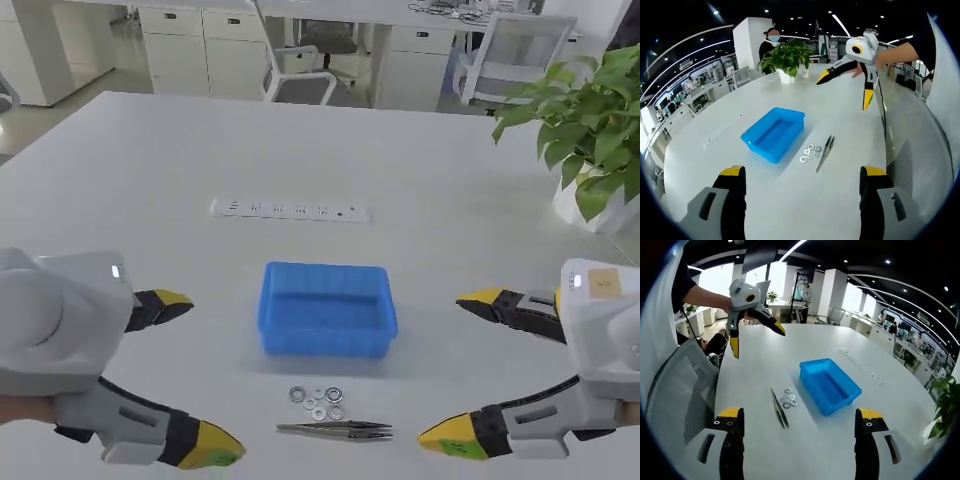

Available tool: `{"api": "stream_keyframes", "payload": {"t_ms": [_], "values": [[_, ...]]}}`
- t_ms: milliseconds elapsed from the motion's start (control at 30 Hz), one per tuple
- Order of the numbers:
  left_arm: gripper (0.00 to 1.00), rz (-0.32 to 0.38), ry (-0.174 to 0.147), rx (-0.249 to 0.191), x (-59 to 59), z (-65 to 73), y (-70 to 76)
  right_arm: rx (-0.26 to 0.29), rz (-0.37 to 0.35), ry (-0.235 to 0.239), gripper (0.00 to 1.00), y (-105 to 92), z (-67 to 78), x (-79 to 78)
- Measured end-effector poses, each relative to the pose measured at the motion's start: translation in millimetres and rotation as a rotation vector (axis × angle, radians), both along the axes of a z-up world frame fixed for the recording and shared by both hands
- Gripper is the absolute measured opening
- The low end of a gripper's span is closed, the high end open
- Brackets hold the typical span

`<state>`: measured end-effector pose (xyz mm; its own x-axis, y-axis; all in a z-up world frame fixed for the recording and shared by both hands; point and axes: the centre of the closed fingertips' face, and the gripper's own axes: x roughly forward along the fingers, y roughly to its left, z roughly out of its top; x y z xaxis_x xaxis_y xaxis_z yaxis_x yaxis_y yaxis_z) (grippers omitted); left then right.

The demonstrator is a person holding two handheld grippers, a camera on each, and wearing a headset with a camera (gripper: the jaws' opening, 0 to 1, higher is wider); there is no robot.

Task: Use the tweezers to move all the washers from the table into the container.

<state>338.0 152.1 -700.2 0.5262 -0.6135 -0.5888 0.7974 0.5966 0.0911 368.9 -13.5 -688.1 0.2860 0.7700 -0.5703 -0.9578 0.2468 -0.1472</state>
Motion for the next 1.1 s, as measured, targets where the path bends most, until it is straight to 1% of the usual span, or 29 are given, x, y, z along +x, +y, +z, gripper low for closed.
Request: {"api": "stream_keyframes", "payload": {"t_ms": [233,300,367,400,467,533,600,667,700,733,767,833,900,933,1000,1033,1067,1100], "values": [[1.0,0.0,0.02,-0.001,3.8,-9.3,-1.2,-0.018,0.012,0.021,0.9,-0.2,-11.6,5.4],[1.0,0.001,0.024,0.0,5.5,-12.1,-1.5,-0.038,0.021,0.029,0.88,-0.2,-18.3,5.1],[1.0,-0.003,0.03,0.017,5.6,-16.6,-1.9,-0.061,0.027,0.024,0.85,-0.3,-24.9,5.7],[1.0,-0.012,0.032,0.049,5.7,-21.1,0.7,-0.068,0.026,0.008,0.84,-0.4,-27.3,7.3],[1.0,-0.022,0.027,0.06,4.8,-23.6,-1.2,-0.064,0.032,0.007,0.81,0.1,-30.7,7.3],[1.0,-0.031,0.026,0.063,3.7,-26.8,-3.8,-0.06,0.04,0.028,0.79,3.1,-36.5,5.0],[0.99,-0.034,0.037,0.061,3.7,-31.8,-5.9,-0.074,0.055,0.051,0.78,5.4,-45.1,1.6],[0.99,-0.014,0.048,0.053,7.1,-37.6,-6.8,-0.083,0.067,0.068,0.76,9.3,-52.7,-0.7],[0.98,0.004,0.061,0.049,8.8,-40.6,-6.6,-0.086,0.071,0.074,0.74,11.0,-55.3,-1.1],[0.95,0.03,0.097,0.047,9.3,-46.1,-5.3,-0.094,0.07,0.075,0.69,13.4,-58.7,-0.4],[0.91,0.016,0.098,0.042,10.5,-47.8,-7.9,-0.098,0.072,0.08,0.63,15.7,-61.1,-0.8],[0.8,-0.007,0.096,0.047,10.9,-52.9,-13.2,-0.102,0.088,0.115,0.55,22.4,-68.7,-5.0],[0.76,-0.045,0.106,0.063,8.4,-59.4,-19.7,-0.109,0.103,0.126,0.54,30.3,-75.7,-7.3],[0.74,-0.06,0.11,0.071,7.8,-63.4,-23.5,-0.123,0.122,0.137,0.53,34.5,-80.8,-9.8],[0.69,-0.089,0.117,0.085,6.3,-69.4,-28.8,-0.14,0.134,0.141,0.48,40.3,-87.4,-10.4],[0.64,-0.11,0.127,0.095,4.6,-73.0,-31.1,-0.156,0.14,0.14,0.44,44.4,-92.3,-10.6],[0.6,-0.111,0.134,0.107,5.1,-77.2,-34.3,-0.175,0.142,0.134,0.38,45.4,-95.9,-9.6],[0.58,-0.111,0.129,0.108,6.5,-79.1,-36.7,-0.19,0.145,0.136,0.31,47.3,-99.4,-9.8]]}}
